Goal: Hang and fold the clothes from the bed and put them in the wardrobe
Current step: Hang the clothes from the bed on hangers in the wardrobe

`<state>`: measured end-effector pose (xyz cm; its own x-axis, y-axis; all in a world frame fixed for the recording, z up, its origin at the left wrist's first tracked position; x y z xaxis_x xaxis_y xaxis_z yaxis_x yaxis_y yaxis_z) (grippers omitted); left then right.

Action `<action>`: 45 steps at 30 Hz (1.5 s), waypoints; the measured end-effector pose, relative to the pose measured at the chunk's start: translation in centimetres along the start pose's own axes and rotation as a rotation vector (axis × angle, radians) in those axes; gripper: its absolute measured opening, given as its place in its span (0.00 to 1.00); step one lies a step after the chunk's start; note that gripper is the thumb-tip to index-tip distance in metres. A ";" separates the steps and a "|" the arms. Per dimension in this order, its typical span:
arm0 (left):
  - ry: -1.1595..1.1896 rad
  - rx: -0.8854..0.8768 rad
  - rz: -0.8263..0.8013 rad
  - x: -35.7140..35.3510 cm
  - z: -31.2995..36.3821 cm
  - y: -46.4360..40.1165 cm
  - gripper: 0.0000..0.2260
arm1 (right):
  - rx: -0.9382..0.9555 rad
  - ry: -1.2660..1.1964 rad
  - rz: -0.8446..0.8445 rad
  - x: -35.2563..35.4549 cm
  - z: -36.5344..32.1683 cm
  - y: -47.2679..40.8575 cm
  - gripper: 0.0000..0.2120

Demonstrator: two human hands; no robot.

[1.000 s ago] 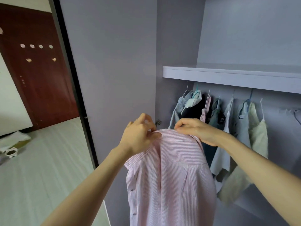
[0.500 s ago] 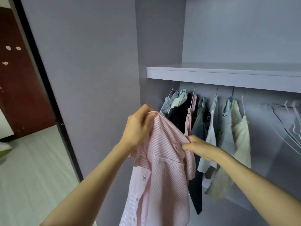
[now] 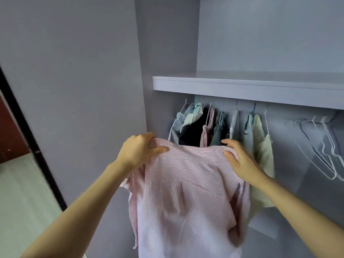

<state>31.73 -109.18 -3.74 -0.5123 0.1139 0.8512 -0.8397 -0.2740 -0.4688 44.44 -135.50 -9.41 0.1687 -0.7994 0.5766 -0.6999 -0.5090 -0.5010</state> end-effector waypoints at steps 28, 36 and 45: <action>0.794 -0.384 -0.497 -18.2 19.1 -5.0 0.03 | -0.410 -0.031 0.301 8.2 5.1 3.1 0.14; 0.839 -0.207 -0.369 -19.3 21.0 -9.1 0.12 | -0.823 1.204 0.201 19.8 16.9 6.2 0.21; 0.742 -0.258 -0.371 -21.1 23.3 -10.2 0.10 | -0.905 1.347 -0.022 21.3 24.2 3.5 0.13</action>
<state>55.29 -130.99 -11.38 -0.1071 0.7706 0.6283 -0.9442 0.1192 -0.3072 62.37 -162.02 -14.49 -0.1731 0.2966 0.9392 -0.9455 0.2171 -0.2428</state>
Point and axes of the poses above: each hand's wrist, its own y-axis away from the middle knuckle, its own x-axis out of the back of the hand, z = x × y, the point moved 7 cm from there along -y, towards the middle knuckle, and after that the axes turned 7 degrees about -y, right-handed, at the moved point
